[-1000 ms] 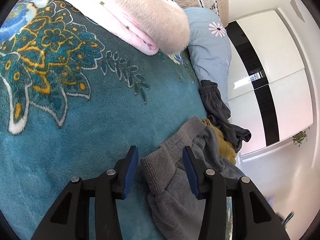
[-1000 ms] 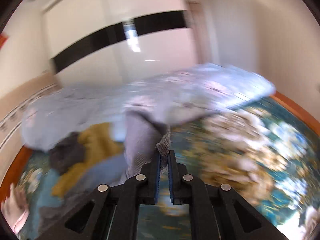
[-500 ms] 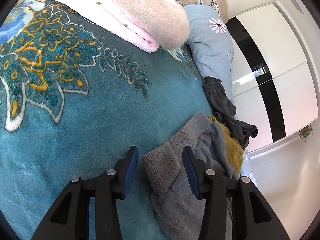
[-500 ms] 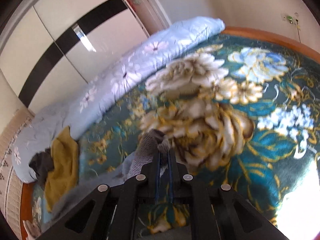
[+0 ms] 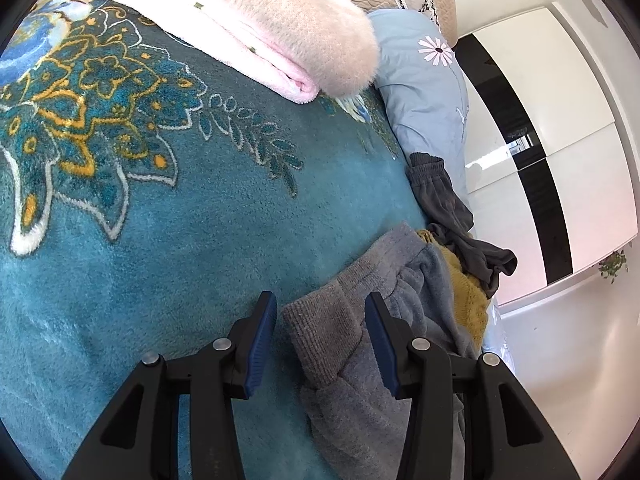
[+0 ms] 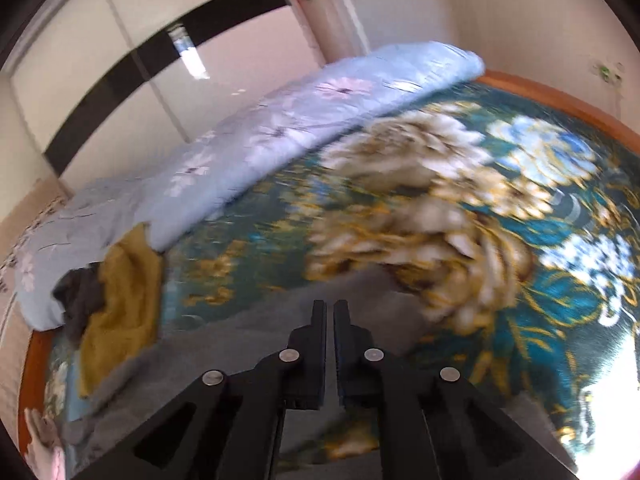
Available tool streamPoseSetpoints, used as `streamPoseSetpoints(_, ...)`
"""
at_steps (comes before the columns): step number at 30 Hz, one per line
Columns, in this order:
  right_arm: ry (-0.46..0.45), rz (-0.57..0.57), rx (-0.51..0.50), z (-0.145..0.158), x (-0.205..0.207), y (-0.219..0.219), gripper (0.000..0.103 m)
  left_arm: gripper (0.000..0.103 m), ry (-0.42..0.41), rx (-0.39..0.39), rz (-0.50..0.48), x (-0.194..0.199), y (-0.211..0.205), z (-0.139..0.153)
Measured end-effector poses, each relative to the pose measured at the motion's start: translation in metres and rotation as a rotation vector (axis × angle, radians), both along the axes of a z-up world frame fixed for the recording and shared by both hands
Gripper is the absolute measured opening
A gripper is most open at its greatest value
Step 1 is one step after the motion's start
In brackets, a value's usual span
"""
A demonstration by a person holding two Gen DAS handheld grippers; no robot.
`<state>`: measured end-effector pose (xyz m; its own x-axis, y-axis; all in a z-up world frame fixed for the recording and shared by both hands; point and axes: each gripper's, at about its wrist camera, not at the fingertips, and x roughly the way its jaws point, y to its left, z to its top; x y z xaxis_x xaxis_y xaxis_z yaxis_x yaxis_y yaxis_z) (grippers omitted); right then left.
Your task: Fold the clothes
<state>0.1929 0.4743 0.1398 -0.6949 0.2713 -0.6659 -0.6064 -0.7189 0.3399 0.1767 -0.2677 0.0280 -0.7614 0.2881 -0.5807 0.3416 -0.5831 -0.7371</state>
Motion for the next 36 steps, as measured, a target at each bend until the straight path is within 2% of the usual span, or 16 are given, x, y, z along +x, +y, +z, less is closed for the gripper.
streamPoseSetpoints(5,0.057,0.223,0.126,0.055,-0.041,-0.089,0.006,0.047,-0.004,0.002,-0.002,0.006,0.0,0.0)
streamPoseSetpoints(7,0.055,0.293,0.148,0.065,-0.058,-0.123,0.006,0.047,-0.008,-0.004,-0.004,0.011,0.0,0.0)
streamPoseSetpoints(12,0.02,0.493,0.149,0.073,-0.1,-0.218,0.011,0.048,-0.012,0.008,-0.019,0.019,-0.001,-0.001)
streamPoseSetpoints(16,-0.034,0.687,0.183,0.069,-0.13,-0.312,0.024,0.048,-0.021,-0.006,-0.061,0.028,0.002,0.002)
streamPoseSetpoints(18,-0.069,0.79,0.231,0.066,-0.142,-0.36,0.03,0.054,-0.015,0.01,-0.077,0.032,0.003,0.003)
streamPoseSetpoints(20,-0.101,0.889,0.29,0.059,-0.152,-0.405,0.046,0.055,-0.027,0.017,-0.089,0.029,0.004,0.003)
streamPoseSetpoints(22,-0.139,0.985,0.358,0.048,-0.164,-0.452,0.054,0.055,-0.033,0.01,-0.104,0.027,0.007,0.004)
streamPoseSetpoints(29,-0.314,1.198,0.547,-0.016,-0.208,-0.569,0.055,0.055,-0.07,-0.045,-0.173,0.016,0.023,0.008)
streamPoseSetpoints(30,-0.335,1.224,0.586,-0.025,-0.214,-0.583,0.055,0.055,-0.07,-0.035,-0.194,0.014,0.025,0.008)
streamPoseSetpoints(34,-0.406,1.331,0.735,-0.047,-0.233,-0.611,0.056,0.055,-0.076,0.095,-0.286,0.005,0.035,-0.002)
streamPoseSetpoints(36,-0.457,1.361,0.802,-0.057,-0.242,-0.616,0.056,0.055,-0.081,0.117,-0.292,0.003,0.035,-0.005)
